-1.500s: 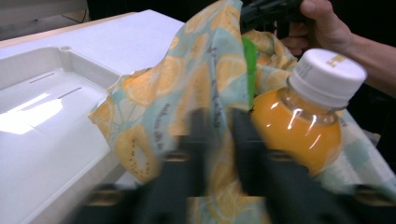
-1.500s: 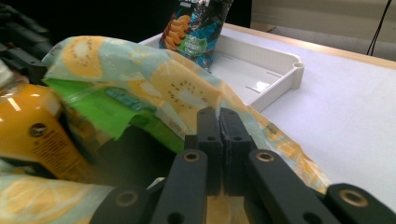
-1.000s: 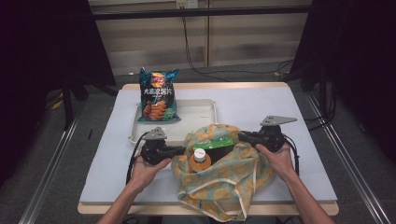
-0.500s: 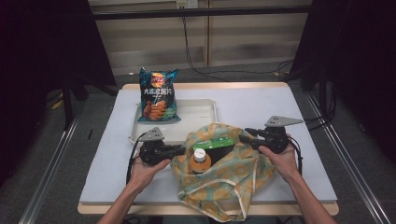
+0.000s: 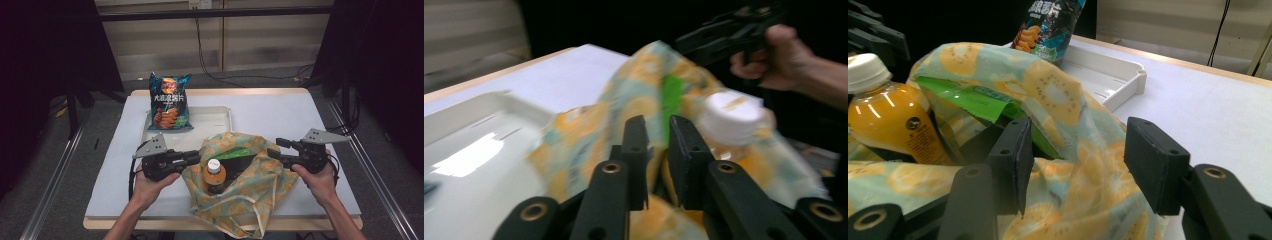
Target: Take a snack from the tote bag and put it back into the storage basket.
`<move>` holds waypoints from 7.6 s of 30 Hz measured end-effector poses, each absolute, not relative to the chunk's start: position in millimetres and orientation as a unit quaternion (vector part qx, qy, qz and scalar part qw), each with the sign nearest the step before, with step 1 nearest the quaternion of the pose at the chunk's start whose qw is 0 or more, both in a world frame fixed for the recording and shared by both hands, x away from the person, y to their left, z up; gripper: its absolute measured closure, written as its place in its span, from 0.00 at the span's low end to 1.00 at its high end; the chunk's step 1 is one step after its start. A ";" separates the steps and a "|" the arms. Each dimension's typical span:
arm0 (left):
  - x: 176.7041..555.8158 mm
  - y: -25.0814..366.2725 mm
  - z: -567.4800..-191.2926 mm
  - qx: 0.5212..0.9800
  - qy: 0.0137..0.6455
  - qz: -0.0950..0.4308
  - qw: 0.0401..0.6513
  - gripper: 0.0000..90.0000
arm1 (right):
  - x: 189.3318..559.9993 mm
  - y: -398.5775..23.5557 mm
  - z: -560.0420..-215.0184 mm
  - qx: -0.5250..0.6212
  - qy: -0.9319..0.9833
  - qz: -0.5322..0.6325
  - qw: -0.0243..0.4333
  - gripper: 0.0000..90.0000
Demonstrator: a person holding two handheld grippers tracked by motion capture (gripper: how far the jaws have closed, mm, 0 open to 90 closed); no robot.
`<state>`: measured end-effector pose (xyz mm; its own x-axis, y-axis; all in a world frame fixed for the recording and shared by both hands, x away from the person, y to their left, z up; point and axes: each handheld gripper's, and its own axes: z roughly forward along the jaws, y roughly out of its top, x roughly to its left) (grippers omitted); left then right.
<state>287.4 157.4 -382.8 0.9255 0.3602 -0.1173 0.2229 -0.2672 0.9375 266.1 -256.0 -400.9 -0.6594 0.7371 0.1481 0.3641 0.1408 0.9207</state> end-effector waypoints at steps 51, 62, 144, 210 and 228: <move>294.9 126.7 -386.2 0.819 0.138 0.082 0.551 0.81 | 262.7 -263.6 -400.3 0.382 0.723 0.546 0.181 0.45; 316.4 120.7 -400.7 0.830 0.148 0.067 0.534 0.61 | 262.9 -263.9 -401.5 0.384 0.723 0.546 0.177 0.43; 329.2 150.7 -331.7 0.803 0.169 0.062 0.569 0.82 | 226.8 -267.5 -397.6 0.325 0.724 0.584 0.169 0.04; 466.7 166.1 -347.2 0.797 0.268 0.079 0.536 0.82 | 199.0 -274.3 -437.5 0.334 0.714 0.577 0.214 0.04; 493.9 147.9 -367.3 0.812 0.281 0.065 0.507 0.82 | 200.4 -276.9 -439.3 0.333 0.716 0.576 0.212 0.04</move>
